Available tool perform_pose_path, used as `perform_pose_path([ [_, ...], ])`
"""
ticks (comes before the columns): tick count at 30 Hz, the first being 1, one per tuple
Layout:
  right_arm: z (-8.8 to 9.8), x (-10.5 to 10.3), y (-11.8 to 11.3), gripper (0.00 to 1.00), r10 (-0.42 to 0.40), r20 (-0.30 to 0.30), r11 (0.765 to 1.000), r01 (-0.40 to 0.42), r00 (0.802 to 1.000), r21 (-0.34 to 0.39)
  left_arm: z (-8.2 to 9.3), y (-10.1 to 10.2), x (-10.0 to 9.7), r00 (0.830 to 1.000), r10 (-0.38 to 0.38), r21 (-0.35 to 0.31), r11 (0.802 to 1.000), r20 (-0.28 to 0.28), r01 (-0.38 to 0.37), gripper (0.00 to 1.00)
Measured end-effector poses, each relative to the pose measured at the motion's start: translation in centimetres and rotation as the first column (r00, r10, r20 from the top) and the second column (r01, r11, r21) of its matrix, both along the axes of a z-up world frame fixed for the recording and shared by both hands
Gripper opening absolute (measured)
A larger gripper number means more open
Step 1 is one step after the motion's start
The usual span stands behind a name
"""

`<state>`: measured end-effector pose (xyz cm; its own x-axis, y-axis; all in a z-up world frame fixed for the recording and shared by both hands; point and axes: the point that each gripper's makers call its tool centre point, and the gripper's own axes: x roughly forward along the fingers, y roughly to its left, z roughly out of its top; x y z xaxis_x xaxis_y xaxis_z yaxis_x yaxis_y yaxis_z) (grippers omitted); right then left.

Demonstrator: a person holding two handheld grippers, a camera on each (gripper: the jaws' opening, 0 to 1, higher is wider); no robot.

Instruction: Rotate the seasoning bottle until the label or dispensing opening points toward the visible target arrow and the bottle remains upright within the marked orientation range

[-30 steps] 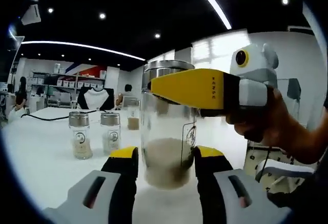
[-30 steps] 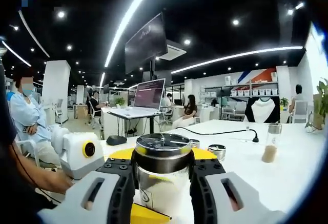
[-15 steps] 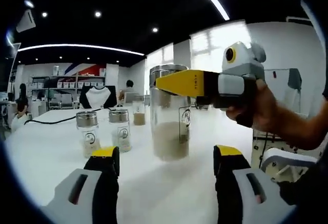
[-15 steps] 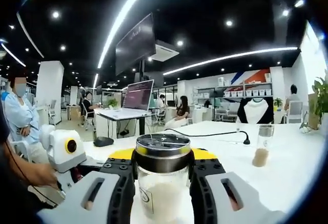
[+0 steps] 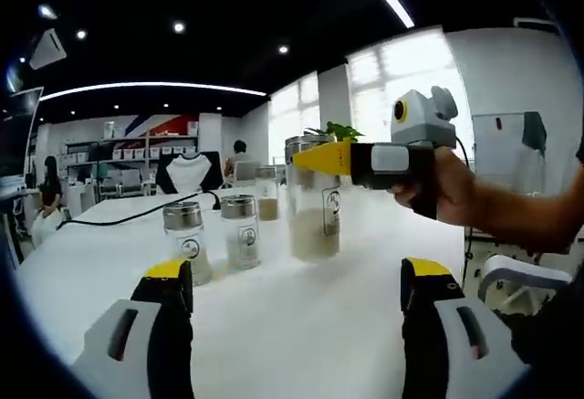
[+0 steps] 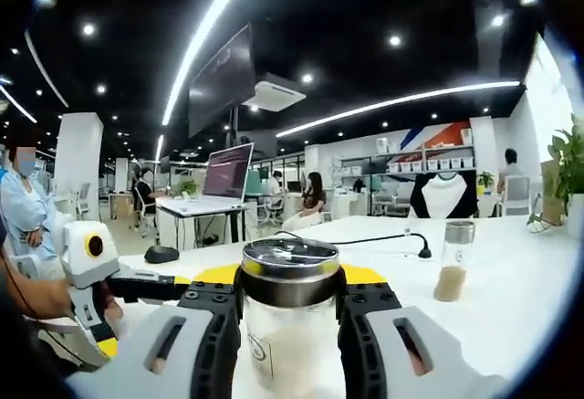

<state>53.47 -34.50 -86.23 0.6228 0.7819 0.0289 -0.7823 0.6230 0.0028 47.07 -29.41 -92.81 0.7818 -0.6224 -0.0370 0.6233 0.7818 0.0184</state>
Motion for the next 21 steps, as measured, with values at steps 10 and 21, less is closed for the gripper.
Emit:
perform_pose_path([
  [10, -0.7, 2.7, -1.2, 0.37, -0.005, -0.004, 1.0, 0.005, 1.0, 0.009, -0.5, 0.6, 0.2, 1.0, 0.009, 0.019, 1.0, -0.012, -0.009, 1.0],
  [21, -2.1, 5.3, -1.8, 0.37, -0.01, -0.018, 0.999, 0.009, 1.0, -0.031, -0.6, 0.7, 0.3, 1.0, 0.014, 0.033, 0.999, -0.017, -0.014, 1.0],
])
